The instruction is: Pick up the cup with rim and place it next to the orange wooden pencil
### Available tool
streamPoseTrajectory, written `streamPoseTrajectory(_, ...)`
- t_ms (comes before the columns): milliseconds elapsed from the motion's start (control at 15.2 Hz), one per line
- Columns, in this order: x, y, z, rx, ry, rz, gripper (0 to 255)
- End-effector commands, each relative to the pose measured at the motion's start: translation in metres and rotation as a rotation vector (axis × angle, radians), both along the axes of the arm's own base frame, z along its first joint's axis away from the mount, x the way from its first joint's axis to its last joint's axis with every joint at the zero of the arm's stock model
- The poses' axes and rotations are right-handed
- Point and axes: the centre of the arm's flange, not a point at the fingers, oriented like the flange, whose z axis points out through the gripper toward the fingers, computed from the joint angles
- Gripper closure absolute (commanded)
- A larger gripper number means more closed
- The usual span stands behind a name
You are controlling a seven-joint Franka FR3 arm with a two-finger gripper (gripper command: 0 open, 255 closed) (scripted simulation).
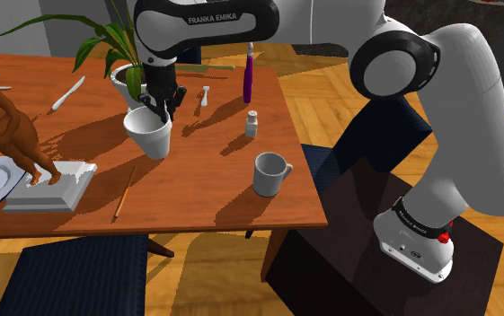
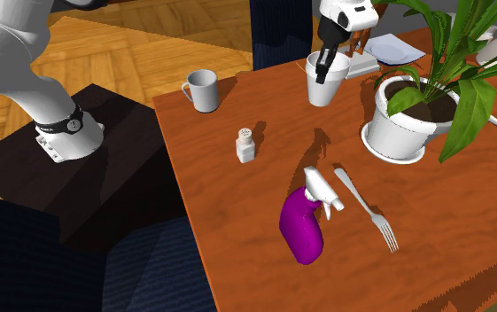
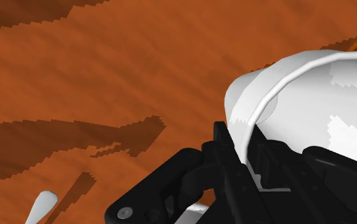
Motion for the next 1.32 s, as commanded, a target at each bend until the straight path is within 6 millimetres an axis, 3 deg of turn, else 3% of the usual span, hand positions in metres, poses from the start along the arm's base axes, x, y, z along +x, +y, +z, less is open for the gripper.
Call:
streamPoseTrajectory(0,0.0,0.0,0.0,0.0,-0.001,0.0,255)
streamPoseTrajectory(66,0.0,0.0,0.0,0.0,-0.001,0.0,255)
streamPoseTrajectory(132,0.0,0.0,0.0,0.0,-0.001,0.0,0)
streamPoseTrajectory(462,0.0,0.0,0.0,0.0,-0.001,0.0,0)
streamPoseTrajectory(726,0.001,-0.003,0.05,0.0,-0.001,0.0,0)
streamPoseTrajectory(1254,0.001,-0.003,0.05,0.0,-0.001,0.0,0)
